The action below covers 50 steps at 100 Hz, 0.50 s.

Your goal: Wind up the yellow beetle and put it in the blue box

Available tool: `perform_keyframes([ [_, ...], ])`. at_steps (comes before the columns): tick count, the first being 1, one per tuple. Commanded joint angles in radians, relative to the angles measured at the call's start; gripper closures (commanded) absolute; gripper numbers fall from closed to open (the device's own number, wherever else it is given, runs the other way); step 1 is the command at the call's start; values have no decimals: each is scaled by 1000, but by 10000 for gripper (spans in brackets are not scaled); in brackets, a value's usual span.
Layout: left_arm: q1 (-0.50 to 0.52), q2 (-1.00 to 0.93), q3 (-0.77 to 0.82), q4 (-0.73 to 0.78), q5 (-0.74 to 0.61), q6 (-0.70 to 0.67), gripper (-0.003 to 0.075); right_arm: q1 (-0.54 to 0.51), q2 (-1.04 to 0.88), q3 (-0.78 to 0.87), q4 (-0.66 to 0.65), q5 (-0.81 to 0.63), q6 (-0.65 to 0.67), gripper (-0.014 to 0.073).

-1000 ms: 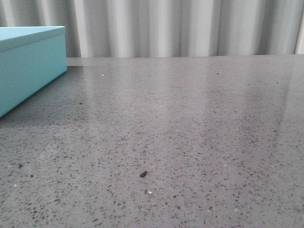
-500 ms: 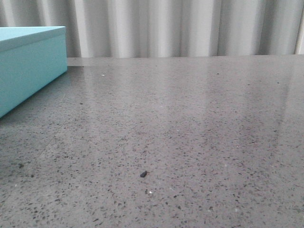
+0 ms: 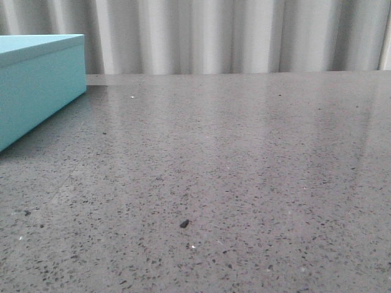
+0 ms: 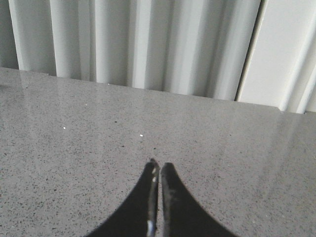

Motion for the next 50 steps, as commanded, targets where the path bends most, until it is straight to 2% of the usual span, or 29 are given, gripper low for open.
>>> perform_keyframes([
  [1,-7,-35,-1,-30,-58,4,741,0,-3,16,-23,-118,-5,635],
  [24,-7,-123,22,-30,-60,4,741,0,-66,119,0,-221,-3,635],
  [50,-7,-130,25,-33,-43,4,741,0,-66,119,0,-107,-3,635],
])
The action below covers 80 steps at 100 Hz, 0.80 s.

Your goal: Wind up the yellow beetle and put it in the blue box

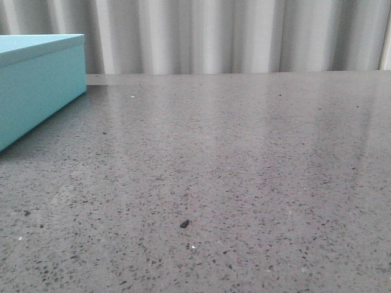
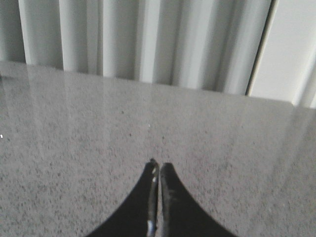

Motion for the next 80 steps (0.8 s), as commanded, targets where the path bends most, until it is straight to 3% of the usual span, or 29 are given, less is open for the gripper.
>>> perform_keyframes([
  [1,-7,7,-27,-27,-37,0,741,0,11,-23,-7,-31,-3,635],
  [80,-3,7,-25,-28,-19,0,741,0,11,-23,-7,-24,-3,635],
])
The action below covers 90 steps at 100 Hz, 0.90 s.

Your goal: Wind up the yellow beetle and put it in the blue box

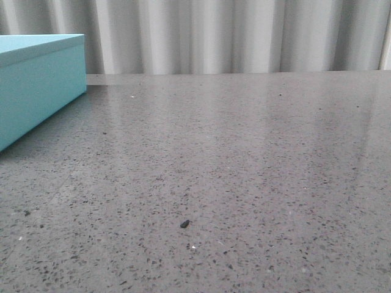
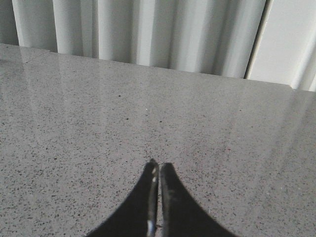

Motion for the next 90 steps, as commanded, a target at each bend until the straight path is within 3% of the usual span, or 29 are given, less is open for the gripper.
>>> perform_keyframes([
  [1,-3,8,-25,-17,-41,0,741,0,11,-25,-7,-72,-5,635],
  [16,26,1,-7,122,-89,-33,741,0,11,-25,-7,-72,-5,635],
  [23,37,-5,9,181,-112,-149,741,0,11,-25,-7,-72,-5,635],
  [42,40,-7,54,548,-176,-591,741,0,11,-25,-7,-72,-5,635],
  [52,40,-7,96,682,-283,-716,741,0,11,-25,-7,-72,-5,635],
  [68,42,-25,187,732,-515,-751,741,0,11,-25,-7,-72,-5,635],
  [90,91,-159,302,758,-485,-819,741,0,11,-25,-7,-72,-5,635],
])
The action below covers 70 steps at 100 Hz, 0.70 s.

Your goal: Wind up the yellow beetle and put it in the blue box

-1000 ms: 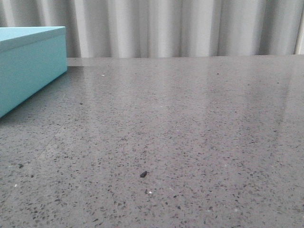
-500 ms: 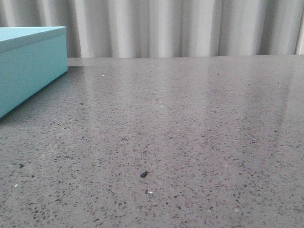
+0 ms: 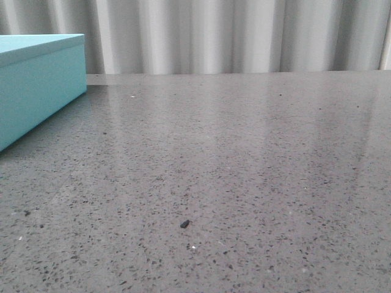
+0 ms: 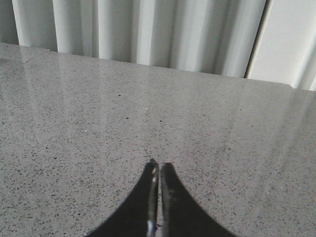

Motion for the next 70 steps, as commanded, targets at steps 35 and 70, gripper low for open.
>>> perform_keyframes([
  [35,45,-49,25,70,234,-109,741,0,13,-25,-7,-72,-5,635],
  [70,45,-49,27,128,386,-185,741,0,13,-25,-7,-70,-5,635],
])
